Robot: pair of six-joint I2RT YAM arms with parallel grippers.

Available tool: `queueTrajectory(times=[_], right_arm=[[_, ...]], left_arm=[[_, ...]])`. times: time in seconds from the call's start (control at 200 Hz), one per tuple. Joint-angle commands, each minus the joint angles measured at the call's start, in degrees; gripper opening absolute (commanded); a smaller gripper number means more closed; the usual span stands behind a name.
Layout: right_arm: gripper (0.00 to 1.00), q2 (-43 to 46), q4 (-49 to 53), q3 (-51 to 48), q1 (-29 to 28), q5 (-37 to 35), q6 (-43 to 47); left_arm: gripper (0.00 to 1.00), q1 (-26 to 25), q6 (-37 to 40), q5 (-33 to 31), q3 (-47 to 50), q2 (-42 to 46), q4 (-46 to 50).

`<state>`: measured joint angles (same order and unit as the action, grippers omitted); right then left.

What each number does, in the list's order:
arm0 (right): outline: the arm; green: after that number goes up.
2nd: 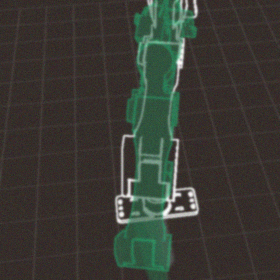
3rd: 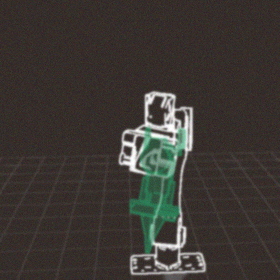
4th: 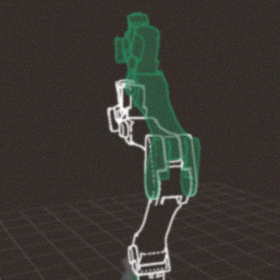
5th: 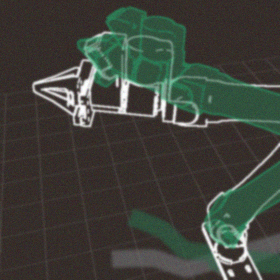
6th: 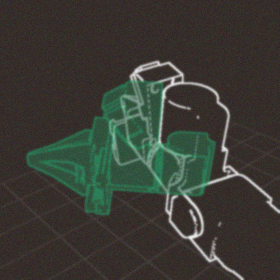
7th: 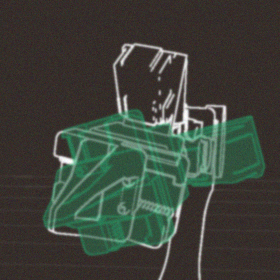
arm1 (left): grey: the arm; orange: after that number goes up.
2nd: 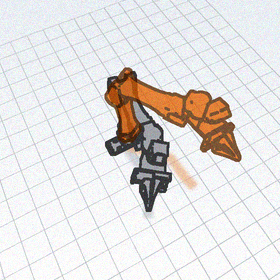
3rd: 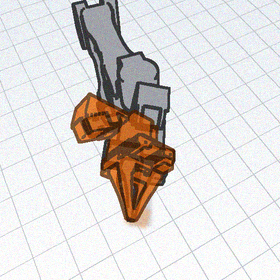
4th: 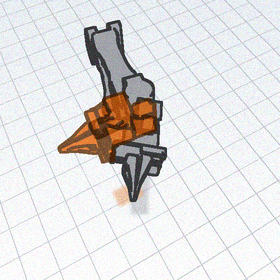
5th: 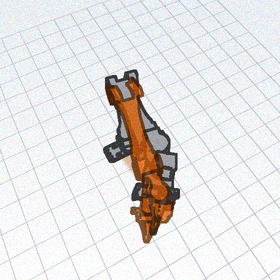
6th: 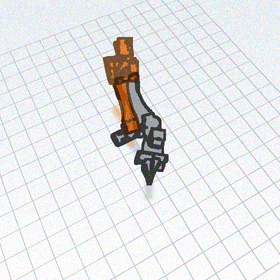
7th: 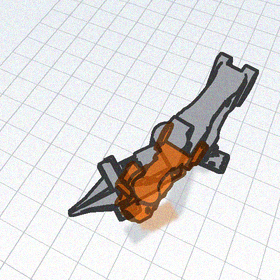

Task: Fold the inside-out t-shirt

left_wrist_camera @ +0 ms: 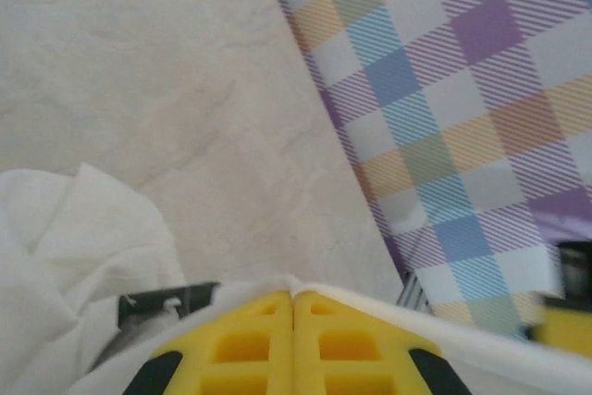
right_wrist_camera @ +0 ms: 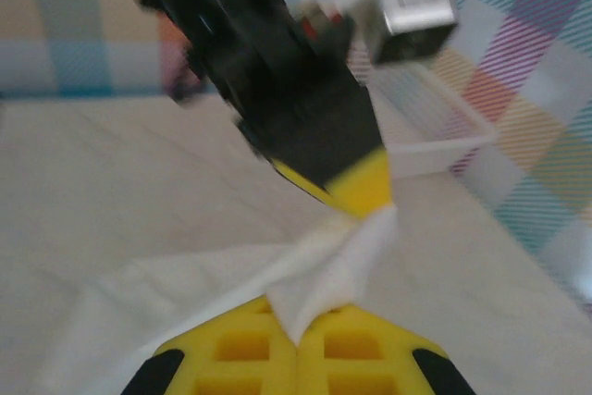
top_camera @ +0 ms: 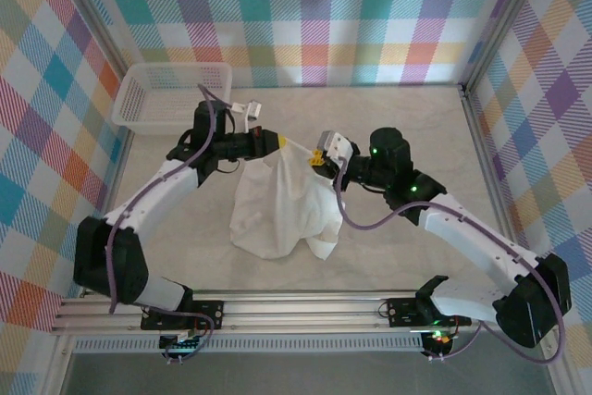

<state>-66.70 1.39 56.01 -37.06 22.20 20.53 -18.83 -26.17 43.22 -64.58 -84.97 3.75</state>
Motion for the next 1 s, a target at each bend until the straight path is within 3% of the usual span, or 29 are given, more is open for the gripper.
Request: queueTrajectory(times=[0.0,0.085,0.18,0.325,0.49,0.575,0.645,0.865,0.995], right_arm=[[0.00,-1.8,10.2,3.7,0.5,9.3,-16.8],[0.00,-4.5,12.1,6.4,0.9,8.3,-23.3],[0.00,-7.3,12.5,7.4,2.2,7.7,-26.4],[0.00,-10.9,14.0,9.8,3.8,9.5,-28.9],[0.00,-13.0,14.8,11.7,3.9,10.1,-30.0],[0.00,-13.2,14.6,12.2,3.9,11.0,-30.4],[0.00,-13.1,14.6,12.4,3.9,11.5,-30.9],[0.00,-12.4,14.2,12.4,4.0,12.4,-32.2],[0.00,-12.2,14.2,12.4,3.9,12.2,-32.0]], left_arm=[[0.07,1.4,2.9,0.9,-2.0,-4.9,-3.0],[0.20,1.3,2.7,2.0,-1.3,-5.8,-6.6],[0.26,1.2,5.2,0.3,1.2,-2.3,-6.0],[0.32,-0.1,10.3,-9.6,6.5,10.2,1.7],[0.37,-10.8,17.8,-26.2,9.1,22.3,11.4],[0.37,-17.3,20.5,-35.4,8.4,22.6,15.1],[0.37,-20.0,19.7,-39.2,7.1,19.7,15.3],[0.37,-20.1,13.2,-35.2,5.3,9.1,8.1],[0.74,-20.9,16.8,-25.7,7.3,7.1,1.8]])
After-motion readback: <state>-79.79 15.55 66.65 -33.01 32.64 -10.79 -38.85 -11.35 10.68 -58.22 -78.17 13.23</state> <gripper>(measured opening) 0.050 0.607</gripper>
